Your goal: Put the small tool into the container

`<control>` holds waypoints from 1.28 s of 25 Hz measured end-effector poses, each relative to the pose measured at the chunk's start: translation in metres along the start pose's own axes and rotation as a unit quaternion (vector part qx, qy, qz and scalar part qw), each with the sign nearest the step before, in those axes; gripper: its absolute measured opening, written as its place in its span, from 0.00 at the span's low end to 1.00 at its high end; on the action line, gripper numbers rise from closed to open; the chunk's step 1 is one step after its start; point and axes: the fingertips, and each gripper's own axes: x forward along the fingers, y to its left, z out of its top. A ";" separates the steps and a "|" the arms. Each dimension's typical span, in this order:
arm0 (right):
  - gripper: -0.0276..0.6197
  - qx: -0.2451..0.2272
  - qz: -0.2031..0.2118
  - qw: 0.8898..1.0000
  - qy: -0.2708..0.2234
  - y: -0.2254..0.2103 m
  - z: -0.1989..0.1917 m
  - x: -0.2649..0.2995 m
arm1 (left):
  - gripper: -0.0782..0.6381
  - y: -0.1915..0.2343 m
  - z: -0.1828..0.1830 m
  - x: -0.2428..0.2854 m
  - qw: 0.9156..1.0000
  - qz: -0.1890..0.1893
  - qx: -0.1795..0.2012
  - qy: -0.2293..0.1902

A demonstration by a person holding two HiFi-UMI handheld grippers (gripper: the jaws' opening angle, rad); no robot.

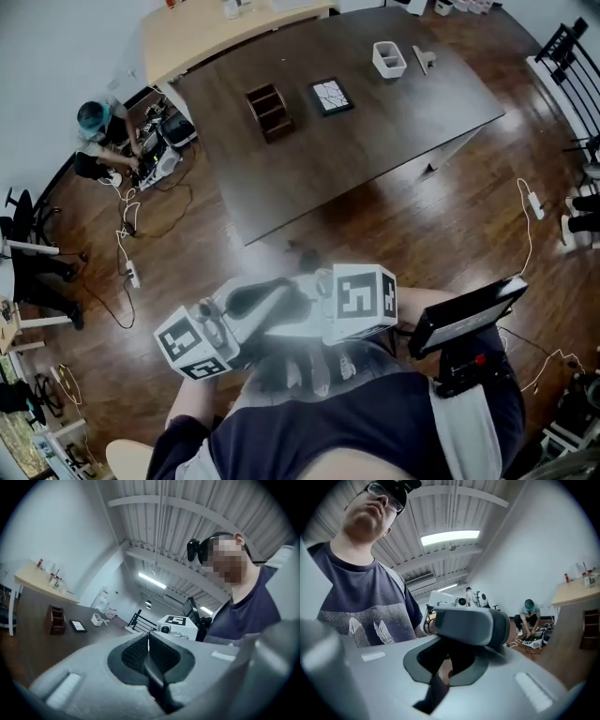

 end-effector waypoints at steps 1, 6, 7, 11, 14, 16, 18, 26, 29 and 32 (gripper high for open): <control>0.05 0.005 -0.015 1.000 -0.002 -0.006 -0.002 -0.007 | 0.10 0.003 -0.001 0.008 1.000 -0.013 -0.006 0.004; 0.05 0.050 -0.085 0.995 0.005 -0.064 -0.009 -0.047 | 0.10 0.046 -0.002 0.060 0.998 -0.046 -0.006 0.052; 0.05 0.061 -0.098 0.993 0.010 -0.078 -0.009 -0.056 | 0.10 0.057 0.000 0.072 0.997 -0.048 -0.012 0.056; 0.05 0.087 -0.136 0.987 0.015 -0.130 0.000 -0.093 | 0.10 0.097 0.019 0.113 0.996 -0.067 -0.022 0.064; 0.05 0.112 -0.164 0.980 0.008 -0.162 0.006 -0.110 | 0.10 0.121 0.029 0.135 0.992 -0.101 -0.019 0.075; 0.05 0.137 -0.177 0.974 -0.023 -0.179 0.015 -0.126 | 0.10 0.129 0.044 0.151 0.989 -0.133 -0.006 0.062; 0.05 0.162 -0.186 0.967 -0.068 -0.193 0.029 -0.147 | 0.10 0.135 0.065 0.172 0.987 -0.155 0.015 0.037; 0.05 0.212 -0.143 0.955 -0.151 -0.194 0.052 -0.202 | 0.10 0.119 0.079 0.225 0.969 -0.240 -0.005 0.058; 0.05 0.233 -0.079 0.956 -0.160 -0.183 0.046 -0.216 | 0.11 0.109 0.063 0.252 0.965 -0.246 -0.023 0.092; 0.05 0.245 -0.036 0.955 -0.165 -0.171 0.037 -0.249 | 0.15 0.101 0.048 0.290 0.965 -0.238 -0.025 0.108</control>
